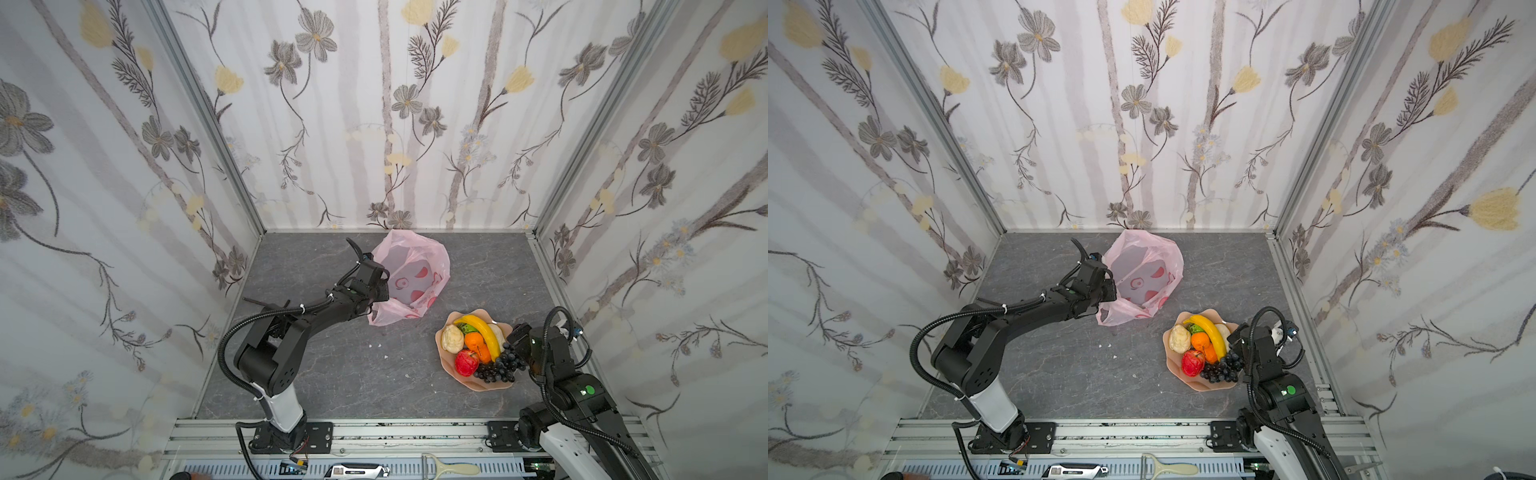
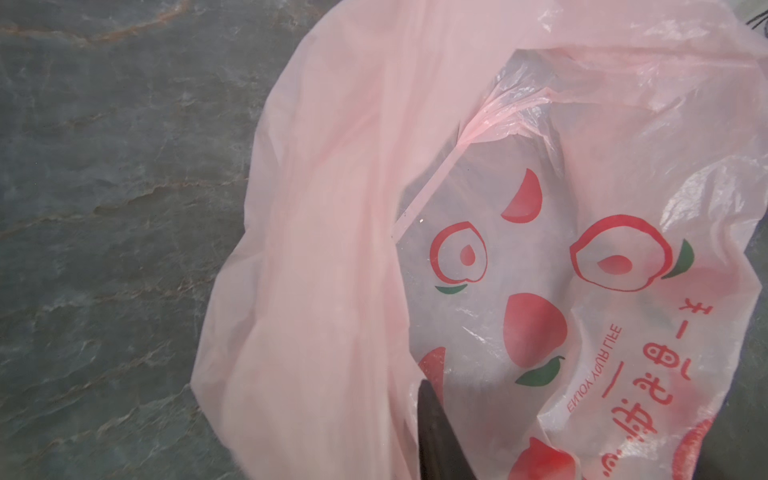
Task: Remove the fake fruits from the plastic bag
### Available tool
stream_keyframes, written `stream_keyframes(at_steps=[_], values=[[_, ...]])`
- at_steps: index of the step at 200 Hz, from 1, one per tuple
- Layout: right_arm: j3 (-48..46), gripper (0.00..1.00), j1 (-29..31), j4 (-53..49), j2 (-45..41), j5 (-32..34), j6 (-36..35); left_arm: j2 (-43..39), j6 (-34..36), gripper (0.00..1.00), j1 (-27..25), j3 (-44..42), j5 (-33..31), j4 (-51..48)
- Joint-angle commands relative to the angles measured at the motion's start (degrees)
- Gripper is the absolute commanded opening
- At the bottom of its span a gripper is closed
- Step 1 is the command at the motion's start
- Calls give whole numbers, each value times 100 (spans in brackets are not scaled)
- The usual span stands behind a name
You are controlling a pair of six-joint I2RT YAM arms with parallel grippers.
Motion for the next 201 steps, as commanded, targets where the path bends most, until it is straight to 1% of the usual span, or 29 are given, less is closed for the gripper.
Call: stream_keyframes(at_steps=[1,8,11,19,34,42,50,62,75,86,111,142,156,181,201], values=[[-39,100,2,150,3,-87,72,399,276,28,4,706,-158,-642],[-53,100,0,204,17,-132,70,565,345,30,4,926,-251,-810],[-60,100,0,216,17,-163,76,634,364,32,4,1159,-291,-885],[-65,100,-5,260,13,-197,77,811,419,37,4,1475,-434,-1098],[-73,100,-3,286,-11,-200,78,1053,434,51,12,1989,-907,-1513],[-74,100,-12,291,-33,-218,77,1121,416,61,13,2209,-1190,-1715],[-74,100,-7,308,-58,-239,77,1138,364,72,13,2381,-1489,-1887],[-52,100,-9,327,-113,-283,66,1091,244,84,18,2581,-1859,-2142],[-9,100,-12,357,-126,-334,-44,984,20,94,28,2736,-2214,-2415],[23,100,-13,365,-89,-321,-116,869,-43,99,37,2848,-2191,-2568],[56,100,-16,423,19,-337,-263,561,-170,100,24,2910,-1926,-2824],[68,100,-22,556,-13,-348,-425,-140,-291,100,-83,2470,-1493,-2879],[112,100,-24,596,-22,-349,-532,-560,-315,100,-297,2145,-1410,-2889],[129,100,-17,723,3,-440,-690,-1184,-424,100,-912,1462,-1119,-2889],[123,100,-29,799,72,-418,-764,-1517,-684,97,-1411,1016,-960,-2882]])
